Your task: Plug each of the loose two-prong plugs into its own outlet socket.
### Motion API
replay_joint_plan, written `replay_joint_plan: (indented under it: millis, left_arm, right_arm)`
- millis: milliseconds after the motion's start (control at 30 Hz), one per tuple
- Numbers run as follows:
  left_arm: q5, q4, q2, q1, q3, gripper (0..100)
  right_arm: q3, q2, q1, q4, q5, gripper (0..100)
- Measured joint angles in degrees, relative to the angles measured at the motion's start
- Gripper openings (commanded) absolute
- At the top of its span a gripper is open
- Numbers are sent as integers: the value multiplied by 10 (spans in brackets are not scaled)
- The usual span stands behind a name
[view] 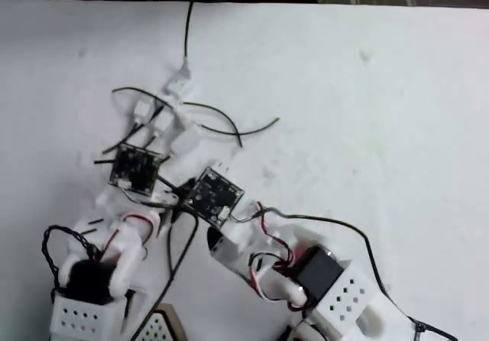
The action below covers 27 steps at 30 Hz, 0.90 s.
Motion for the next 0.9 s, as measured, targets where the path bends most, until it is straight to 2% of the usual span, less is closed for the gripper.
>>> replay_joint_plan:
  millis: [300,667,900]
  left_arm:
    - [-27,97,-119,79,0,282]
    - [-30,105,-123,84,0,282]
    - [-30,105,-126,-30,0,282]
  right_arm:
    - [18,55,0,-61,-1,17]
    - [18,112,11,-88,-1,17]
    - [-41,127,104,-93,3,17]
